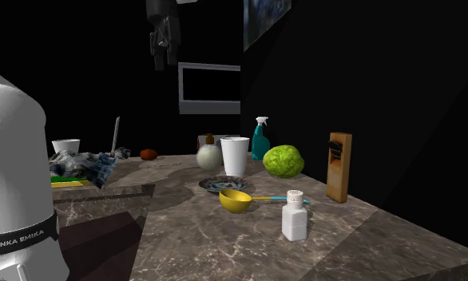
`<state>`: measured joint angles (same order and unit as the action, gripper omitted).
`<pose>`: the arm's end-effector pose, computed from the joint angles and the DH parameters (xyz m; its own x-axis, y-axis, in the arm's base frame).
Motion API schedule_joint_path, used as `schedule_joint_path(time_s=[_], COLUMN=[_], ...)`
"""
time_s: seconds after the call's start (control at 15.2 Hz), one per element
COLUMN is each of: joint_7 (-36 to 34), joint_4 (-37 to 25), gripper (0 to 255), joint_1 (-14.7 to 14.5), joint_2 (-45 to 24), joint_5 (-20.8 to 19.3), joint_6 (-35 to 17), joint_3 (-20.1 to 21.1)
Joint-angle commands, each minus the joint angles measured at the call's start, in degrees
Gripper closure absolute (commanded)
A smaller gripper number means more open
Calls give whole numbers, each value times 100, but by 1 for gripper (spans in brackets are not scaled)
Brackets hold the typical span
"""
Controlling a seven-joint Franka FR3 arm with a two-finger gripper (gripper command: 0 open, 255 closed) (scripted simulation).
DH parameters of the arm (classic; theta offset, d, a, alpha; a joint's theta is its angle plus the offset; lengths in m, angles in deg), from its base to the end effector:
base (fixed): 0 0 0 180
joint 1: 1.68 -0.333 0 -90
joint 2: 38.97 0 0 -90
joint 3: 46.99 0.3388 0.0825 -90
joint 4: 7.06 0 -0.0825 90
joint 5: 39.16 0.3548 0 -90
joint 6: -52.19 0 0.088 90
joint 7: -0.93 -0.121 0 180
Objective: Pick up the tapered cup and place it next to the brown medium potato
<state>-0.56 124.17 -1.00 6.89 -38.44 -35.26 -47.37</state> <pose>0.2536 -0.0040 0.6213 0.9985 -0.0421 0.0358 -0.0414 -0.9990 -0.0182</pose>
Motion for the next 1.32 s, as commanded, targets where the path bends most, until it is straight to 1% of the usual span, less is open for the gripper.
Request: schedule_joint_path(time_s=[0.0, 0.26, 0.59, 0.92, 1.25], joint_7=[0, -93, -182, -244, -283], joint_4=[0, 6, -163, -524, -1073], gripper=[0, 0, 0, 0, 0], joint_1=[0, -13, -38, -69, -99], joint_2=[0, -688, -1643, -2670, -3739], joint_5=[0, 118, 265, 415, 571], joint_6=[0, -657, -1400, -2024, -2503], joint_3=[0, 20, 38, 48, 52])
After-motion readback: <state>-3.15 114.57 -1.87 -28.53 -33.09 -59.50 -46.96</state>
